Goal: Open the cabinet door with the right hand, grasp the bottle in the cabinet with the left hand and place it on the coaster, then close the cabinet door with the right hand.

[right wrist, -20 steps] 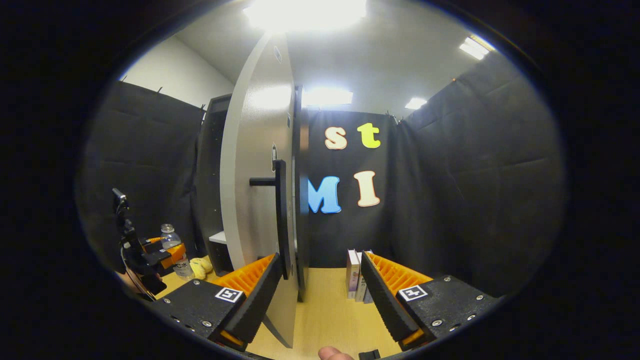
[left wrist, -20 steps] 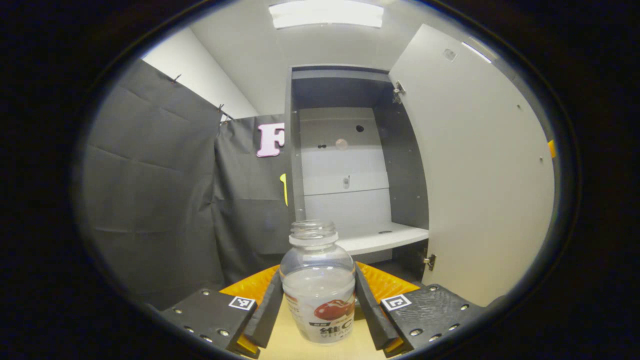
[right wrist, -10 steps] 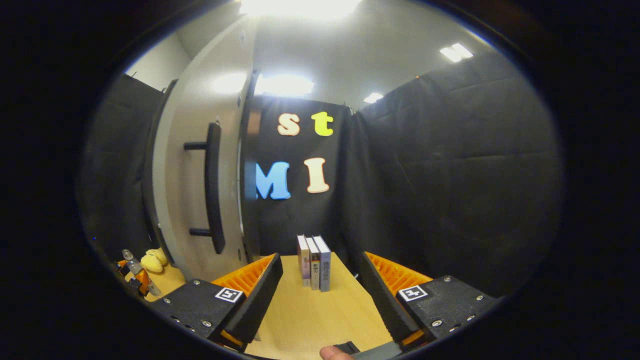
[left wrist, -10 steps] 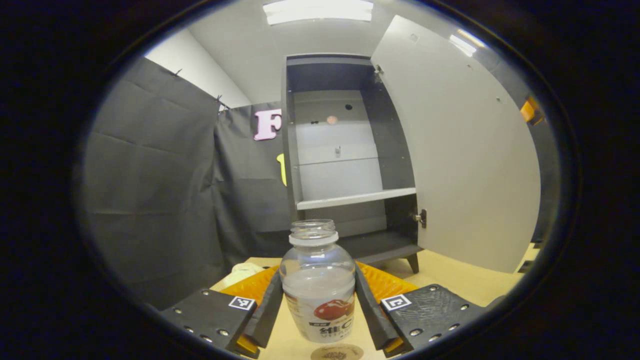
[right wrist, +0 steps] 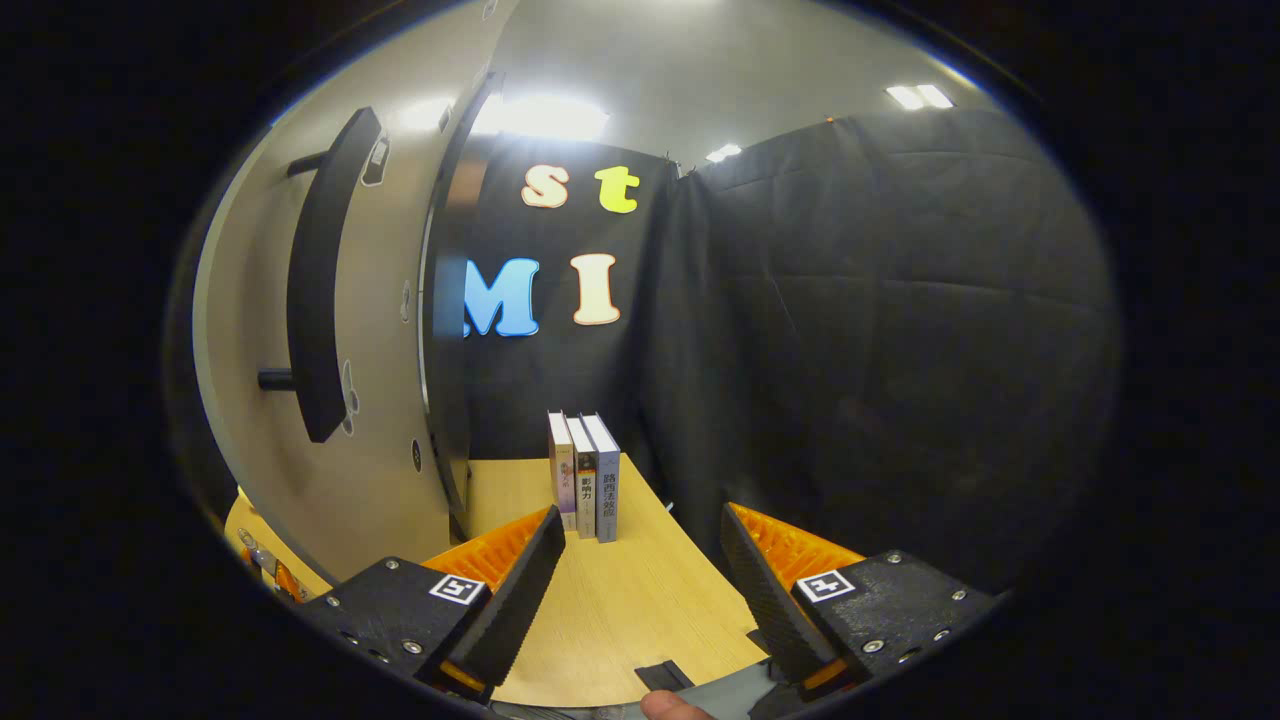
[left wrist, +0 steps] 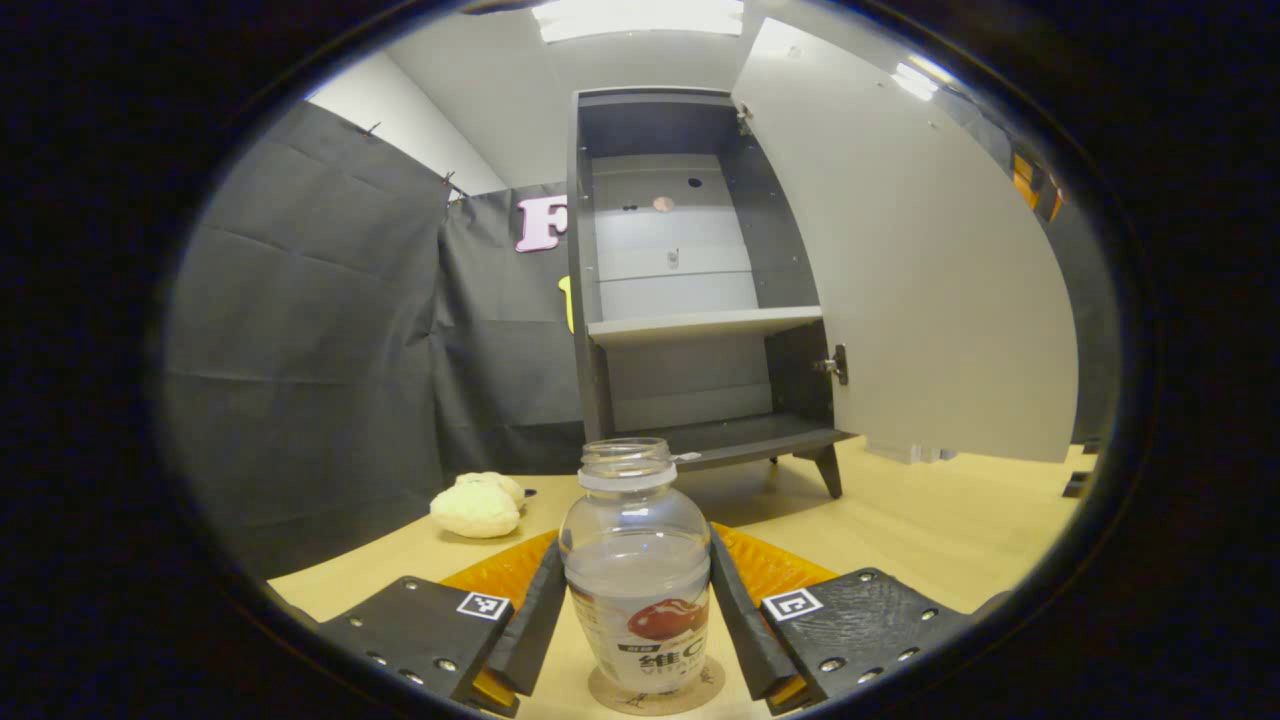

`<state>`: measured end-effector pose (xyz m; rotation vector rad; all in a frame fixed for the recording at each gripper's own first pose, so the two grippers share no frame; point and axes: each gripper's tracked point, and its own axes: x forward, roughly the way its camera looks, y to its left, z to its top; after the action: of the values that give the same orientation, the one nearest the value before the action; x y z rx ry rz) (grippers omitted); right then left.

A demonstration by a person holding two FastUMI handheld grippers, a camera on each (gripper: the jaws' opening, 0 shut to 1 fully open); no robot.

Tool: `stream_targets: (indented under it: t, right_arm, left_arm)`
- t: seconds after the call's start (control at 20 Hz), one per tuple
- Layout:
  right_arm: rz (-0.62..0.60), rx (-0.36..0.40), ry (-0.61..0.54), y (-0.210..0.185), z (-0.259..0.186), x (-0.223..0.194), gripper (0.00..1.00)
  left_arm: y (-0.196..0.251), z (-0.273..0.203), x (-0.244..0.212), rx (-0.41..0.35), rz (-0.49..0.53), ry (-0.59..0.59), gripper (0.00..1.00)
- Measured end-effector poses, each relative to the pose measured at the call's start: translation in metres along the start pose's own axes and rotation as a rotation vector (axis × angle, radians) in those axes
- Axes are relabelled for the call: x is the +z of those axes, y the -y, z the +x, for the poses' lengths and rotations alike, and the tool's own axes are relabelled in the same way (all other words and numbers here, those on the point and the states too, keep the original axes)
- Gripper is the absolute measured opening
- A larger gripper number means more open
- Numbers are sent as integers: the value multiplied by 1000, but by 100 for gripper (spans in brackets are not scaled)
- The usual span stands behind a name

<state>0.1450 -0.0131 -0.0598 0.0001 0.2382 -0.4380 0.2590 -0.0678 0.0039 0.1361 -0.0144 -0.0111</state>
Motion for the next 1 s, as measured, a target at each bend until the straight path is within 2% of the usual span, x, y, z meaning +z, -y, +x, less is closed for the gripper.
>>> stream_targets:
  t: [0.05,0.1,0.15,0.3,0.4,0.45,0.5,0.75,1.0]
  right_arm:
    - [2,-3,-6,0,2,-1,97]
    - [12,-6,-8,0,5,-2,96]
    - [22,-12,-17,2,9,-4,96]
    - [56,-31,-71,8,21,-18,95]
    - [99,-48,-96,14,29,-24,96]
    - [112,-61,-114,16,32,-30,96]
    - [117,-62,-131,16,36,-34,96]
    - [54,-8,-131,0,40,-33,96]
    - [77,34,-114,-10,45,-28,96]
  left_arm:
    - [1,0,-5,-5,9,-11,77]
    - [-1,-2,-4,-4,12,-5,75]
    - [0,1,-4,-3,11,13,78]
    - [-1,1,-12,-1,21,-14,75]
    - [-2,-5,-14,11,6,-33,82]
    - [-3,-7,-12,22,-5,-24,89]
    - [-3,-6,-10,27,-15,-14,89]
    - [-7,0,-1,64,-50,9,89]
    - [-2,7,19,64,-108,50,88]
